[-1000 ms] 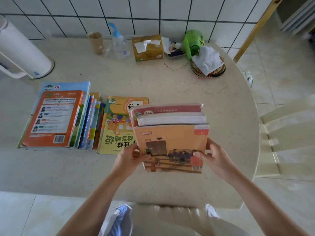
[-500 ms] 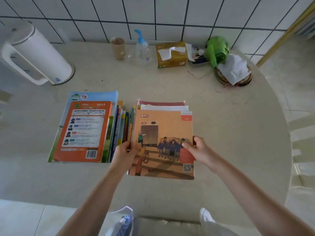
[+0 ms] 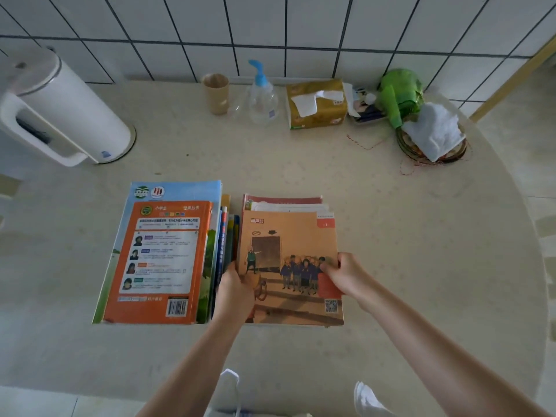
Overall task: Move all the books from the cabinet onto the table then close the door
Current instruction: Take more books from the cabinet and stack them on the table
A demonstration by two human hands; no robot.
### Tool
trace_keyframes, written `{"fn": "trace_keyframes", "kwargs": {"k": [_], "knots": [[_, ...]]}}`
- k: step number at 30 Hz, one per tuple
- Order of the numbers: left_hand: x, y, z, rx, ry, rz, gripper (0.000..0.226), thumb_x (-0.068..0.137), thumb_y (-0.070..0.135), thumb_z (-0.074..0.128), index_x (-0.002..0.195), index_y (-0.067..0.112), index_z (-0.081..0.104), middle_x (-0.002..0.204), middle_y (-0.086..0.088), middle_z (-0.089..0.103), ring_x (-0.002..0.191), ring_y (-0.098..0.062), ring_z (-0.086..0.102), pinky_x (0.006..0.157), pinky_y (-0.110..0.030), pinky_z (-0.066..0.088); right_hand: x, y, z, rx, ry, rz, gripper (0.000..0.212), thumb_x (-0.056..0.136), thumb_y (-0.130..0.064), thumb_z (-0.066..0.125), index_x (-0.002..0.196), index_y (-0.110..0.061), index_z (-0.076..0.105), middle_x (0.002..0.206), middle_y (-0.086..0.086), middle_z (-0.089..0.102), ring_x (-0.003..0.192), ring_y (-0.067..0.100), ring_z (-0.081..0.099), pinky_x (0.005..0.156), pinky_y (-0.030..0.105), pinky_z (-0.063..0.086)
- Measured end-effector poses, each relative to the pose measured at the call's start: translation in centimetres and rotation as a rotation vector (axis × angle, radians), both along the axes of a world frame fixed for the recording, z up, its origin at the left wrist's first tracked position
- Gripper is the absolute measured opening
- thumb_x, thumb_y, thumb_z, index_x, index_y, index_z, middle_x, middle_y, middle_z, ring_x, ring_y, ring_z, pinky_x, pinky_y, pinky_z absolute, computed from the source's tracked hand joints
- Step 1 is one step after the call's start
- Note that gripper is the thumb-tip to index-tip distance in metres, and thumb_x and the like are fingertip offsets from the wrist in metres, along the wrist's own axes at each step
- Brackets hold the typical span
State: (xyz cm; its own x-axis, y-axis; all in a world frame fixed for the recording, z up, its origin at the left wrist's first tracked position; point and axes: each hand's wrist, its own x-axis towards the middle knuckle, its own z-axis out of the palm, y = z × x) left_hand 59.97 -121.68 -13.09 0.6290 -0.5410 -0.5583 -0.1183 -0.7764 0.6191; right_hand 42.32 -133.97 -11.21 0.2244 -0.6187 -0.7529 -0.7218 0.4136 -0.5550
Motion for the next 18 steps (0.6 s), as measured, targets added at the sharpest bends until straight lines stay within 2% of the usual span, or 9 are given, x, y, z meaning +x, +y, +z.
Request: {"fn": "trace_keyframes", "kwargs": {"k": [2,7,10,12,14,16,18], "knots": [[-0.2,0.0,-0.2,0.017,-0.004,0.004,0.029,0.099,0.016,0.046,0.129,0.016,0.048,0.116,-0.006,0.063,0.094,-0.019,0.065,0.068,-0.031,0.058,0.1,0.0,0.0,0.003,0.017,0.022,0.018,0.098,-0.025,0.047,0.103,-0.01,0.056,0.099,0.011,0.064,0.09,0.025,0.063,0.074,0.032,0.05],[-0.3,-0.3,-0.2,0.042,-0.006,-0.012,0.033,0.098,0.016,0.05,0.13,0.017,0.046,0.118,-0.007,0.064,0.097,-0.02,0.065,0.081,-0.043,0.059,-0.1,-0.2,-0.5,0.006,0.07,0.031,0.021,0.093,-0.029,0.05,0.101,-0.011,0.056,0.099,0.012,0.064,0.093,0.026,0.062,0.086,0.044,0.055],[-1.1,-0.2,0.0,0.033,-0.064,-0.105,0.062,0.092,0.015,0.059,0.144,0.024,0.027,0.135,-0.006,0.052,0.112,-0.023,0.06,0.09,-0.047,0.056,-0.1,-0.3,-0.4,0.047,0.068,-0.011,0.017,0.088,-0.027,0.052,0.095,-0.012,0.059,0.099,0.016,0.067,0.092,0.03,0.065,0.086,0.049,0.055],[-2.0,0.1,0.3,0.046,-0.147,-0.208,0.084,0.089,0.024,0.064,0.15,0.032,0.008,0.146,-0.008,0.04,0.126,-0.028,0.05,0.099,-0.052,0.049,0.0,-0.2,-0.3,0.073,0.053,-0.036,0.02,0.085,-0.026,0.054,0.097,-0.011,0.061,0.101,0.018,0.069,0.092,0.031,0.067,0.085,0.052,0.055],[-2.7,0.4,0.6,0.049,-0.232,-0.295,0.098,0.088,0.037,0.065,0.152,0.031,-0.008,0.154,-0.009,0.025,0.136,-0.03,0.039,0.106,-0.051,0.043,0.2,0.2,-0.2,0.086,0.049,-0.054,0.026,0.086,-0.025,0.053,0.106,-0.009,0.058,0.102,0.017,0.067,0.092,0.03,0.066,0.087,0.052,0.054],[-3.1,0.4,0.7,0.063,-0.253,-0.325,0.101,0.089,0.043,0.063,0.151,0.031,-0.016,0.158,-0.011,0.014,0.139,-0.031,0.036,0.105,-0.048,0.041,0.5,0.8,-0.2,0.066,0.059,-0.041,0.033,0.088,-0.023,0.053,0.118,-0.011,0.048,0.111,0.01,0.056,0.097,0.024,0.058,0.084,0.045,0.054],[-3.3,0.3,0.5,0.073,-0.219,-0.303,0.099,0.09,0.044,0.06,0.149,0.032,-0.019,0.159,-0.012,0.006,0.14,-0.032,0.034,0.105,-0.047,0.041,0.8,1.9,-0.2,-0.007,0.063,-0.024,0.056,0.088,-0.019,0.054,0.137,-0.014,0.028,0.128,0.01,0.043,0.109,0.024,0.049,0.086,0.039,0.05]]}}
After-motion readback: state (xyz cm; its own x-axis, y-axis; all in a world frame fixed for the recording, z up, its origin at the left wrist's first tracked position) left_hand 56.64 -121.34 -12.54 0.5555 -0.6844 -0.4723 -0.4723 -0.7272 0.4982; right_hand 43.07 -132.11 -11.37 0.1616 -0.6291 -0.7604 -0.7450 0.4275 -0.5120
